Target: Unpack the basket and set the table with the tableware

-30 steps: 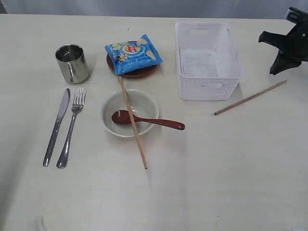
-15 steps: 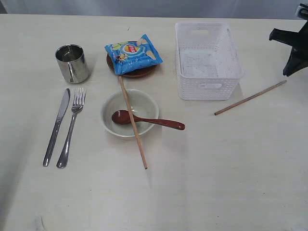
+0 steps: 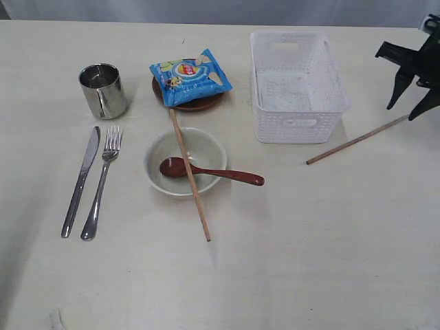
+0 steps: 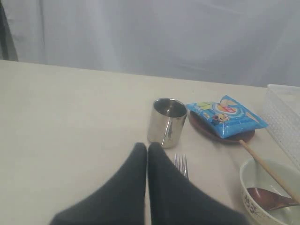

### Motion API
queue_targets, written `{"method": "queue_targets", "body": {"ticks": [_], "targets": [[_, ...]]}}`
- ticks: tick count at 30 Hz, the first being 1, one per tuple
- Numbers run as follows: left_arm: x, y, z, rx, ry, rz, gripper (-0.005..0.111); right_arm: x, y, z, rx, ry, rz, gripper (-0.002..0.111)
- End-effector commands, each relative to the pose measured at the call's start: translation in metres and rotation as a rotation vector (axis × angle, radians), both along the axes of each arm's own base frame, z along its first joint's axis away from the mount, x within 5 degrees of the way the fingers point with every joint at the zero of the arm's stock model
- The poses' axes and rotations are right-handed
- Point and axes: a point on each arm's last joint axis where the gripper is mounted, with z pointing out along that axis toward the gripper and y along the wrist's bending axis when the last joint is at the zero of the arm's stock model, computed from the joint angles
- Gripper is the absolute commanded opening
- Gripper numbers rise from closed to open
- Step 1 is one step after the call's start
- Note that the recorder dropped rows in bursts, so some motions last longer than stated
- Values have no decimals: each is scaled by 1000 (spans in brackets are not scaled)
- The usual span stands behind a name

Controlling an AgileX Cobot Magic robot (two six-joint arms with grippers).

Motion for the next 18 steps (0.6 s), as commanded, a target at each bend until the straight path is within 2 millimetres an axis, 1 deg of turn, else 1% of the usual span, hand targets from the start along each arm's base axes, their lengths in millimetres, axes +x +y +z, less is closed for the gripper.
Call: {"method": "queue_targets", "body": {"ticks": [1,4,12,18], "targets": [[0,0,-2,-5,1,0,0,4,17,-16,-55,12,-12,40],[0,0,-2,-5,1,0,0,6,25,-25,-75,29,-28,40],[0,0,-2,-5,1,0,0,2,24,-47,-82,127,-42,40],[0,0,-1,-5,-1,-1,0,4,24,-57,-84,126,-43,40]]}}
